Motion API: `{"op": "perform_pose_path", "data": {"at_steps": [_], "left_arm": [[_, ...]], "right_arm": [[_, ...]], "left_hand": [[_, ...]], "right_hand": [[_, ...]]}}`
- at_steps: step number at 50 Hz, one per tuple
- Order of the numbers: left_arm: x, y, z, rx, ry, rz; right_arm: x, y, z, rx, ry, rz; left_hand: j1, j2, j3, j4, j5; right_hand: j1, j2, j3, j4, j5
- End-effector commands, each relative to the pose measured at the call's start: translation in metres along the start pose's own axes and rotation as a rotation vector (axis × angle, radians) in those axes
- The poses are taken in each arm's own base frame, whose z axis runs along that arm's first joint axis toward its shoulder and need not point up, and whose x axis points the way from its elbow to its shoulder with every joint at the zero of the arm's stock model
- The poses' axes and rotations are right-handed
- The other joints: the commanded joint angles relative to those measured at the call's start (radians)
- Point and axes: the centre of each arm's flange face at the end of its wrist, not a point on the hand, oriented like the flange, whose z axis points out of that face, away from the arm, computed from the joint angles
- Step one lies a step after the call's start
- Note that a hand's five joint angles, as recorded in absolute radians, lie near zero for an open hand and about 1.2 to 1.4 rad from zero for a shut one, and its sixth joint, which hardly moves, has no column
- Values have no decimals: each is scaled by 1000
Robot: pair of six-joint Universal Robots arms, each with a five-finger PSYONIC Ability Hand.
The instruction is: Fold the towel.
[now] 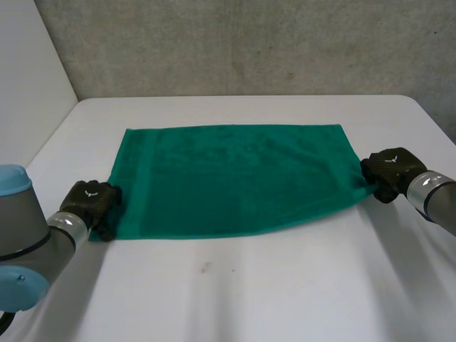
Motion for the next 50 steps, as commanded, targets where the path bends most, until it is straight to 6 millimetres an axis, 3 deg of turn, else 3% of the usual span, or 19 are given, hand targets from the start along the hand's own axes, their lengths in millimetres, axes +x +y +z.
{"op": "perform_pose_path", "data": {"at_steps": [1,19,30,34,38,41,45,50], "left_arm": [[0,0,0,-3,0,0],[-1,1,12,6,-3,3],[-7,-6,29,38,-21,5],[-10,-11,35,61,-32,0],[-10,-11,39,74,-37,2],[-11,-11,41,86,-43,3],[-16,-16,40,103,-61,-1],[-26,-33,23,139,-100,-5]], "right_arm": [[0,1,0,-1,-1,1],[0,1,0,-1,-1,0],[0,1,0,-2,1,0],[1,1,0,-1,2,-1],[0,0,0,0,0,-1],[0,0,0,0,0,-1],[1,0,0,1,4,-2],[3,-6,-2,12,13,-5]], "left_hand": [[-74,-69,-77,-67,-63],[-19,-13,-22,-12,-8],[152,157,149,159,163],[263,269,260,270,274],[532,538,530,539,544],[854,860,852,861,866],[856,862,853,863,867],[856,862,853,863,867]], "right_hand": [[442,230,217,207,235],[442,230,217,207,235],[442,230,217,207,235],[442,230,217,207,235],[442,230,217,207,235],[442,230,217,207,235],[442,230,217,207,235],[442,230,217,207,235]]}}
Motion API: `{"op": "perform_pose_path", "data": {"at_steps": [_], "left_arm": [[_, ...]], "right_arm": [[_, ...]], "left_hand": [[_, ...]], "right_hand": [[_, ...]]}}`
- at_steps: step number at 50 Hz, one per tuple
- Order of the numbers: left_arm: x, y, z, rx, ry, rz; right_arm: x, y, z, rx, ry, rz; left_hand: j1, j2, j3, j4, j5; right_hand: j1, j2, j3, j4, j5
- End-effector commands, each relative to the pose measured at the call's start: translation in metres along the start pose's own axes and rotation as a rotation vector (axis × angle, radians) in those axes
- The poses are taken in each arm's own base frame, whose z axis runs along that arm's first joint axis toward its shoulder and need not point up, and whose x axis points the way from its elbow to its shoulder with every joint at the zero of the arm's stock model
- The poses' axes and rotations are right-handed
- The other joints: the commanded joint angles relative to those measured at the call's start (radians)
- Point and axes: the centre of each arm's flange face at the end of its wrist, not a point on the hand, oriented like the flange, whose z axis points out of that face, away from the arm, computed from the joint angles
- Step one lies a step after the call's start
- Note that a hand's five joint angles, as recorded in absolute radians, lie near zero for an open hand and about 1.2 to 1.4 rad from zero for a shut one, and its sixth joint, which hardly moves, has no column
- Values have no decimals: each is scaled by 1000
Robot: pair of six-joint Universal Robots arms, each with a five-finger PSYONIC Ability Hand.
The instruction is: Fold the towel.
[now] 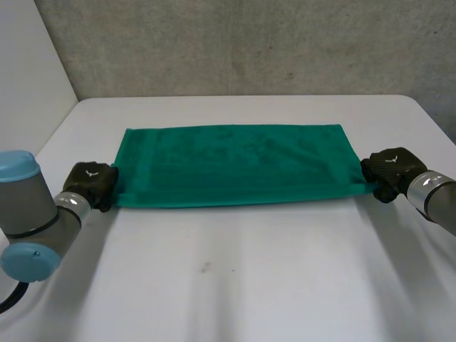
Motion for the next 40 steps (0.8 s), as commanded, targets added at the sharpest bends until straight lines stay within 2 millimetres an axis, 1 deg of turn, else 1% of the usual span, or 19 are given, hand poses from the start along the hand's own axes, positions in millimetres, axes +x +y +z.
{"op": "perform_pose_path", "data": {"at_steps": [1,3,6,7,8,10,12,13,14,17,20,22,25,26,27,30,34,37,40], "left_arm": [[-14,-22,-17,46,-52,-9],[-15,-25,-22,51,-55,-14],[-20,-40,-40,83,-67,-22],[-20,-40,-40,83,-67,-22],[-26,-55,-61,111,-87,-24],[-27,-59,-68,114,-90,-25],[-30,-74,-96,132,-99,-17],[-31,-77,-104,133,-100,-16],[-31,-79,-111,130,-97,-13],[-26,-77,-135,75,-64,-15],[-22,-71,-145,24,-38,-24],[-20,-67,-145,19,-28,-27],[-20,-57,-131,24,-32,-35],[-17,-47,-120,2,-20,-41],[-17,-46,-120,2,-19,-41],[-10,-26,-96,-50,6,-42],[-8,-17,-84,-86,19,-46],[-8,-13,-76,-98,22,-46],[-9,-14,-69,-91,20,-43]], "right_arm": [[4,-7,-3,14,15,-3],[6,-12,-6,21,27,-7],[8,-26,-18,26,38,-15],[9,-32,-24,24,35,-17],[9,-32,-24,24,35,-17],[9,-42,-36,11,28,-14],[9,-49,-47,-1,17,-11],[9,-54,-57,-15,5,-9],[7,-59,-68,-36,-10,-11],[2,-60,-83,-81,-46,-33],[-8,-55,-98,-146,-103,-86],[-13,-48,-102,-170,-130,-114],[-18,-41,-98,-159,-126,-131],[-18,-41,-98,-159,-126,-131],[-18,-39,-96,-154,-119,-128],[-21,-27,-82,-149,-111,-105],[-29,-6,-66,-206,-148,-71],[-27,-5,-59,-204,-143,-71],[-18,-13,-52,-173,-112,-68]], "left_hand": [[290,208,212,208,268],[290,208,212,208,268],[290,208,212,208,268],[290,208,212,208,268],[290,208,212,208,268],[290,208,212,208,268],[290,208,212,208,268],[290,208,212,208,268],[290,208,212,208,268],[290,208,212,208,268],[290,208,212,208,268],[290,208,212,208,268],[290,208,212,208,268],[290,208,212,208,268],[290,208,212,208,268],[290,208,212,208,268],[290,208,212,208,268],[290,208,212,208,268],[290,208,212,208,268]], "right_hand": [[442,230,217,207,235],[442,230,217,207,235],[442,230,217,207,235],[442,230,217,207,235],[442,230,217,207,235],[442,230,217,207,235],[442,230,217,207,235],[442,230,217,207,235],[442,230,217,207,235],[442,230,217,207,235],[442,230,217,207,235],[442,230,217,207,235],[442,230,217,207,235],[442,230,217,207,235],[442,230,217,207,235],[442,230,217,207,235],[442,230,217,207,235],[442,230,217,207,235],[442,230,217,207,235]]}}
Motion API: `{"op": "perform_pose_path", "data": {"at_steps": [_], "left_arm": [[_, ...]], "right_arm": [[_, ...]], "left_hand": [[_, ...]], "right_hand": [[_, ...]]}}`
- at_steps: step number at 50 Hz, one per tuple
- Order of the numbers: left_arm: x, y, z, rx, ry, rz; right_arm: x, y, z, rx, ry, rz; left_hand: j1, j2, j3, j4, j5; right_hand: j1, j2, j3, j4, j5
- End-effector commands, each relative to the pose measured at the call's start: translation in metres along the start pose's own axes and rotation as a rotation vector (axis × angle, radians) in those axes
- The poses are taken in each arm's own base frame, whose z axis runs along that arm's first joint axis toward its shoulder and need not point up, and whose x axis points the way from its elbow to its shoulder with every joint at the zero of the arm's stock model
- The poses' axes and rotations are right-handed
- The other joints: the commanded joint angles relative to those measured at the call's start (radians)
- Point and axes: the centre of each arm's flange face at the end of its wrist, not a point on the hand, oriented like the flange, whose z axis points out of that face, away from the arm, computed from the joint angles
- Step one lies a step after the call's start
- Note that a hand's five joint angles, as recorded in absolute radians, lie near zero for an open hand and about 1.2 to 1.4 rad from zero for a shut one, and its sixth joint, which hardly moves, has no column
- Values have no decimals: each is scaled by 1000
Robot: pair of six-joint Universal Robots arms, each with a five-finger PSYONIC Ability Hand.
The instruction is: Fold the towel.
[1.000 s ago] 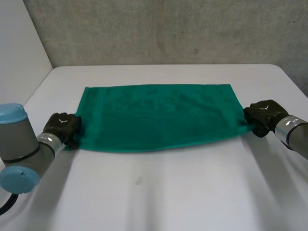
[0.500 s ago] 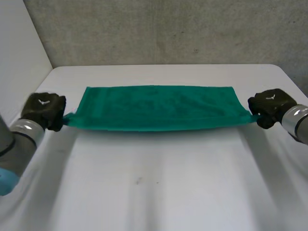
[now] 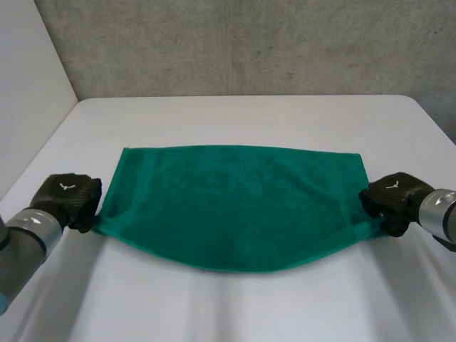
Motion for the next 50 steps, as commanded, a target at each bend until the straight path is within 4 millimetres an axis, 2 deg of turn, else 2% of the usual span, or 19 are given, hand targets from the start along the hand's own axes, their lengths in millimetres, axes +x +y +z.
{"op": "perform_pose_path", "data": {"at_steps": [1,10,14,16,17,19,21,22,23,24,25,27,32,39,40,41,42,43,50], "left_arm": [[-3,2,30,-7,-3,3],[-20,-39,95,147,-97,16],[-31,-107,112,376,-186,-27],[-44,-140,109,490,-243,-74],[-56,-173,100,613,-298,-130],[-73,-208,81,756,-363,-192],[-94,-246,47,949,-431,-279],[-98,-255,38,997,-443,-298],[-98,-255,38,998,-443,-298],[-103,-268,21,1085,-450,-315],[-103,-268,21,1086,-450,-315],[-97,-256,26,1037,-426,-305],[-75,-215,47,893,-343,-279],[-39,-138,74,663,-223,-255],[-35,-132,76,647,-208,-252],[-32,-126,78,629,-192,-248],[-28,-122,79,617,-175,-245],[-21,-115,82,599,-141,-236],[21,-113,83,599,34,-210]], "right_arm": [[16,-7,18,27,41,23],[54,-33,56,153,158,131],[82,-82,65,327,285,83],[95,-125,53,480,380,70],[100,-138,48,539,415,77],[111,-165,33,672,476,96],[129,-197,-3,871,540,154],[129,-198,-3,872,540,155],[132,-207,-18,933,548,172],[135,-219,-45,1027,551,205],[133,-223,-60,1066,528,227],[129,-220,-64,1063,485,241],[98,-173,-23,829,352,260],[72,-142,-8,664,292,211],[69,-144,-15,669,295,187],[69,-148,-22,685,299,171],[69,-153,-31,704,301,161],[68,-159,-40,728,297,146],[49,-191,-91,902,177,28]], "left_hand": [[290,201,206,204,268],[290,201,206,204,268],[290,201,206,204,268],[290,201,206,204,268],[290,201,206,204,268],[290,201,206,204,268],[290,201,206,204,268],[290,201,206,204,268],[290,201,206,204,268],[290,201,206,204,268],[290,201,206,204,268],[290,201,206,204,268],[290,201,206,204,268],[290,201,206,204,268],[290,201,206,204,268],[58,-31,-27,-28,36],[-244,-333,-328,-329,-266],[-741,-830,-825,-827,-763],[-808,-897,-892,-893,-830]], "right_hand": [[442,230,217,203,228],[442,230,217,203,228],[442,230,217,203,228],[442,230,217,203,228],[442,230,217,203,228],[442,230,217,203,228],[442,230,217,203,228],[442,230,217,203,228],[442,230,217,203,228],[442,230,217,203,228],[442,230,217,203,228],[442,230,217,203,228],[442,230,217,203,228],[442,230,217,203,228],[442,230,217,203,228],[442,230,217,203,228],[442,230,217,203,228],[442,230,217,203,228],[442,230,217,203,228]]}}
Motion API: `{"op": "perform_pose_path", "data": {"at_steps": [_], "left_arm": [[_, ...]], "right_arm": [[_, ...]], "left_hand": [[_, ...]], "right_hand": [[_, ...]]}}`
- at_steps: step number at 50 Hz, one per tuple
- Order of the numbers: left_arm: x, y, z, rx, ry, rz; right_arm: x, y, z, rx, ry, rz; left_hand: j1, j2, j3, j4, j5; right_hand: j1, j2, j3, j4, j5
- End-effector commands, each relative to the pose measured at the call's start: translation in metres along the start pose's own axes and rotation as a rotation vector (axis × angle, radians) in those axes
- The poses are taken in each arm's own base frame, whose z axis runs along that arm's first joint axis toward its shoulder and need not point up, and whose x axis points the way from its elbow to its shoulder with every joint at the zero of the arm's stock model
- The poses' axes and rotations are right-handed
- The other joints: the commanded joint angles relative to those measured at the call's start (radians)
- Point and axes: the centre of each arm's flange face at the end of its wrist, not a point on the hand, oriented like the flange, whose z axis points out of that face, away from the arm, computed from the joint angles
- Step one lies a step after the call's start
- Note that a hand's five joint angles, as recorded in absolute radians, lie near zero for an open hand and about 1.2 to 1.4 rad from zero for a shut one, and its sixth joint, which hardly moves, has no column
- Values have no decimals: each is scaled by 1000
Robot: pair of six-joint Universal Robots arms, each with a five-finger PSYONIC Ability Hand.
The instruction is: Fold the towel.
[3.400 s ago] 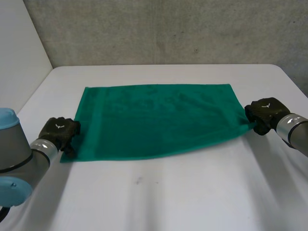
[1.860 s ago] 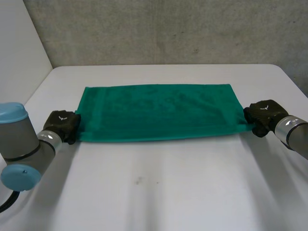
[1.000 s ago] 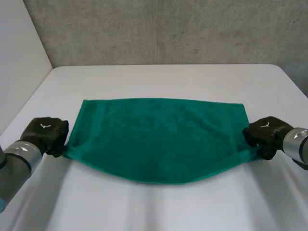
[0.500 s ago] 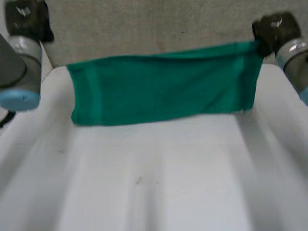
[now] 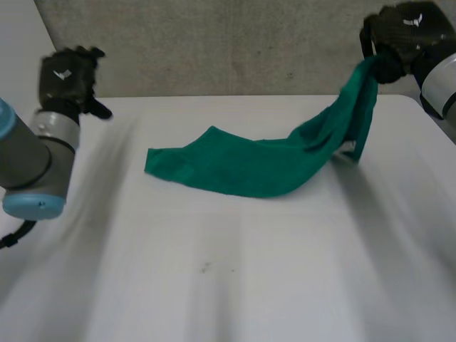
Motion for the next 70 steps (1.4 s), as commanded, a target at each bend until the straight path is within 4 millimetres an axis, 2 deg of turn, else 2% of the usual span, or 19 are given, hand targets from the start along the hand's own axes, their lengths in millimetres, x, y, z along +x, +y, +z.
{"op": "perform_pose_path", "data": {"at_steps": [1,10,13,20,21,28,36,40,43,45,48,50,52,55,60,63,64,67,70], "left_arm": [[43,10,-10,-21,187,-25],[106,12,-24,-25,464,-69],[116,16,-29,-52,520,-84],[158,48,-56,-199,753,-147],[162,54,-56,-204,761,-148],[162,64,-36,-185,669,-133],[145,52,-11,-78,438,-100],[119,26,-5,-31,314,-90],[86,10,-7,-31,227,-78],[71,-5,-19,-34,197,-72],[65,-13,-39,-57,192,-70],[64,-12,-56,-85,195,-68],[66,-4,-94,-160,217,-67],[75,5,-125,-229,239,-66],[110,38,-190,-406,306,-21],[115,43,-199,-436,302,-3],[115,47,-204,-473,277,22],[113,46,-199,-488,251,26],[113,38,-190,-477,245,23]], "right_arm": [[-15,-72,-30,208,-152,-58],[-33,-114,-68,311,-236,-56],[-38,-130,-82,351,-253,-65],[-39,-145,-97,384,-256,-77],[-39,-147,-100,387,-256,-77],[-38,-140,-102,351,-264,-42],[-40,-128,-101,316,-261,-23],[-24,-115,-94,264,-207,-24],[-16,-103,-89,220,-184,-15],[-12,-95,-86,188,-172,-5],[-13,-58,-68,72,-178,46],[-14,-43,-63,21,-174,67],[-16,-23,-58,-61,-155,95],[-24,8,-50,-176,-146,131],[-35,42,-43,-282,-143,109],[-36,53,-42,-319,-131,82],[-36,55,-43,-325,-132,75],[-38,60,-46,-343,-131,75],[-40,65,-48,-354,-135,79]], "left_hand": [[-7,-66,-72,-67,-56],[2,-57,-64,-58,-47],[7,-51,-58,-53,-42],[45,-13,-20,-15,-3],[165,106,100,105,116],[1086,1028,1021,1026,1037],[1087,1029,1022,1027,1039],[1087,1029,1022,1027,1039],[1087,1029,1022,1027,1039],[1087,1029,1022,1027,1039],[1087,1029,1022,1027,1039],[1087,1029,1022,1027,1039],[1087,1029,1022,1027,1039],[1087,1029,1022,1027,1039],[1087,1029,1022,1027,1039],[1087,1029,1022,1027,1039],[940,881,875,880,891],[842,783,777,782,793],[379,320,314,319,330]], "right_hand": [[436,218,210,203,227],[436,218,210,203,227],[436,218,210,203,227],[436,218,210,203,227],[436,218,210,203,227],[436,218,210,203,227],[436,218,210,203,227],[436,218,210,203,227],[436,218,210,203,227],[436,218,210,203,227],[436,218,210,203,227],[436,218,210,203,227],[436,218,210,203,227],[436,218,210,203,227],[436,218,210,203,227],[436,218,210,203,227],[436,218,210,203,227],[436,218,210,203,227],[436,218,210,203,227]]}}
